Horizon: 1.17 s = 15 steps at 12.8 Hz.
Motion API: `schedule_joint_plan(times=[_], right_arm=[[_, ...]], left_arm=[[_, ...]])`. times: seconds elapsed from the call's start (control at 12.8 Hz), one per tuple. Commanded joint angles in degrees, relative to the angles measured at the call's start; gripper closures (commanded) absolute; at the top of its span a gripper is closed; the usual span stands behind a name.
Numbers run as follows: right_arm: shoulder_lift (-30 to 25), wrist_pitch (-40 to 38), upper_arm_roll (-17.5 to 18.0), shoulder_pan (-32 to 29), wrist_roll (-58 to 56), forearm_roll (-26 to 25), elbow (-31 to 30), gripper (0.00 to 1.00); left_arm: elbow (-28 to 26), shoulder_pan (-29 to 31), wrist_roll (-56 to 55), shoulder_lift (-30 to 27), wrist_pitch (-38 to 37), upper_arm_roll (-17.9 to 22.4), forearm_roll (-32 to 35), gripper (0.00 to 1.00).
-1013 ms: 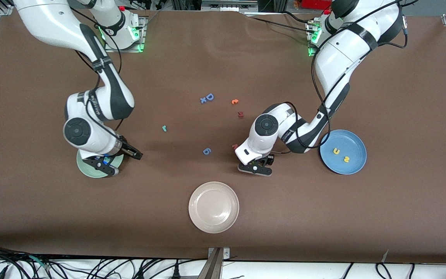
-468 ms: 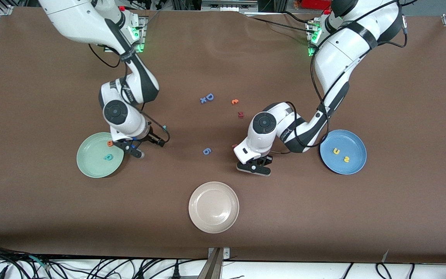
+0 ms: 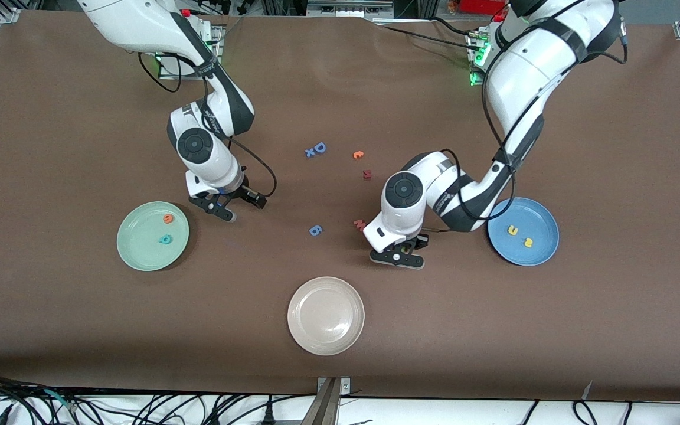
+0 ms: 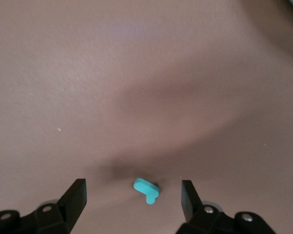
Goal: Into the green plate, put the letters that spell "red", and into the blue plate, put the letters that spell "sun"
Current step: 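Drop the c on the blue plate while the right gripper grasps the j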
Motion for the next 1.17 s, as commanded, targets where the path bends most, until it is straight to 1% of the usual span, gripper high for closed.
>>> schedule_joint_plan(times=[0.0, 0.08, 0.16, 0.31, 0.39, 0.55, 0.62, 0.78, 0.86, 0.94, 1.01, 1.09], right_arm=[[-2.2, 2.8, 0.3, 0.0, 1.0, -1.5, -4.3, 0.13], [-2.2, 2.9, 0.3, -0.1, 1.0, -1.6, -4.6, 0.13], [-2.2, 2.9, 0.3, -0.1, 1.0, -2.3, -4.7, 0.14], [-1.9, 3.2, 0.3, -0.1, 1.0, -2.8, -4.7, 0.16], [-1.7, 3.7, 0.3, -0.1, 1.0, -2.8, -4.7, 0.19], [-1.2, 4.6, 0.3, -0.2, 1.0, -2.8, -4.6, 0.28], [-0.9, 4.8, 0.3, -0.1, 1.0, -2.8, -4.6, 0.34], [-0.3, 5.2, 0.3, -0.1, 1.0, -2.8, -4.7, 0.38], [-0.1, 5.7, 0.3, -0.1, 1.0, -2.8, -4.7, 0.4], [0.0, 5.7, 0.3, -0.1, 0.9, -2.8, -4.6, 0.43], [0.0, 5.7, 0.3, -0.1, 0.9, -2.8, -4.6, 0.47], [0.1, 5.8, 0.3, -0.1, 0.9, -2.8, -4.6, 0.52]], left_arm=[[-1.0, 6.6, 10.9, -3.4, -5.0, -2.6, -3.6, 1.0], [-1.1, 9.9, 16.1, -4.2, -7.8, -4.1, -4.8, 1.0], [-1.5, 12.7, 18.9, -4.8, -10.1, -4.8, -5.0, 1.0], [-2.9, 16.4, 23.6, -5.3, -13.5, -4.8, -4.6, 1.0], [-4.7, 19.8, 24.5, -6.0, -13.4, -4.9, -4.0, 1.0], [-9.4, 25.4, 27.7, -8.7, -12.5, -5.7, -3.9, 1.0], [-12.9, 28.1, 27.9, -10.6, -11.4, -6.7, -3.9, 1.0], [-20.4, 33.8, 29.5, -14.1, -6.5, -7.0, -3.8, 1.0], [-23.1, 36.3, 30.8, -14.5, -3.7, -7.0, -3.6, 1.0], [-24.6, 38.3, 31.0, -14.7, -2.4, -7.0, -3.0, 1.0], [-25.3, 39.0, 31.1, -14.8, -2.4, -7.0, -2.4, 1.0], [-27.2, 39.9, 31.1, -14.7, -1.3, -7.0, -1.9, 1.0]])
